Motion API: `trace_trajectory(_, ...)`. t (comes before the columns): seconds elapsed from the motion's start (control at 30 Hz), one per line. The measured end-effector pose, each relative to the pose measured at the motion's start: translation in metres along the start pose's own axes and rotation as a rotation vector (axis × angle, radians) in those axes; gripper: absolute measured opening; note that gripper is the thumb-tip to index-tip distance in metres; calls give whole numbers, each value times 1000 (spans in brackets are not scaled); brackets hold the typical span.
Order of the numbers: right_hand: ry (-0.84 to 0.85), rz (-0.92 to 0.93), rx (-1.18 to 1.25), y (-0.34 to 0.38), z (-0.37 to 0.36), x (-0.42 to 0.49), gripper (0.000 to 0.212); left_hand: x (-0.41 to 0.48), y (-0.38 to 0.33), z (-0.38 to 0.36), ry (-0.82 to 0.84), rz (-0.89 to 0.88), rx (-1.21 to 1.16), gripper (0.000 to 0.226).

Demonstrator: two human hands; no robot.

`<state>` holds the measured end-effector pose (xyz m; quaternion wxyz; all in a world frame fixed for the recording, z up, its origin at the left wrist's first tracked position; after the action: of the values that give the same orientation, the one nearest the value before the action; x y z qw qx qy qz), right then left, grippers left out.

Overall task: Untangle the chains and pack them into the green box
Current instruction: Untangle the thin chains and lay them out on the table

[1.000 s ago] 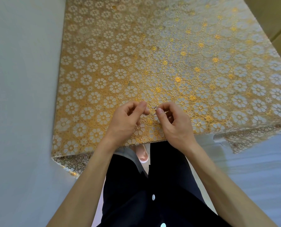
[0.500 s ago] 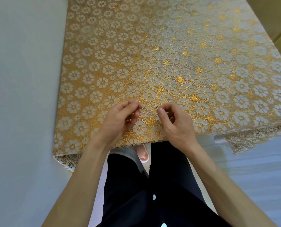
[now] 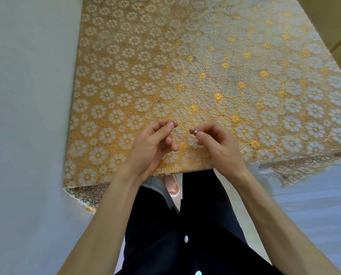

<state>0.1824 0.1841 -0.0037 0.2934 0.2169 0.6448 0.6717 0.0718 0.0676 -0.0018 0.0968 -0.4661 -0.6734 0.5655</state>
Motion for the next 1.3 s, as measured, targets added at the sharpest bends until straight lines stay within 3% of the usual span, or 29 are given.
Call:
trace_trajectory(0.2,15,-26,117,2,3,-1,14,5,5,0,-64,-14,-1,12)
trace_trajectory(0.33,37,-21,72,1,3,0,5,6,4,4,-84,-17,-19,11)
trace_trajectory(0.53,59,34,-65,4,-3,0,9,4,-5,14,-115,-40,54,13)
trace_trajectory(0.8,41,34,-205,0,-5,-3,6,-1,-13,18,-107,-52,204,19)
trace_trajectory(1.0,51,27,-208,0,-5,-3,8,-1,-29,24,-121,-118,420,37)
trace_trajectory(1.2,44,36,-220,-1,-6,-2,8,0,-29,21,-100,-110,216,44)
trace_trajectory(1.3,32,29,-197,-3,-4,-1,6,-3,-26,16,-69,-71,12,31)
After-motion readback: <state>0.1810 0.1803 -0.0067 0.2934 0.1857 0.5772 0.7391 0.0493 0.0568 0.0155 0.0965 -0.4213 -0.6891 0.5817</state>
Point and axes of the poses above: each hand's wrist, its own x-axis towards the middle knuckle, its own z-axis out of the back of the hand, y = z × x, the point moved 10 cm from there along x, towards the middle knuckle
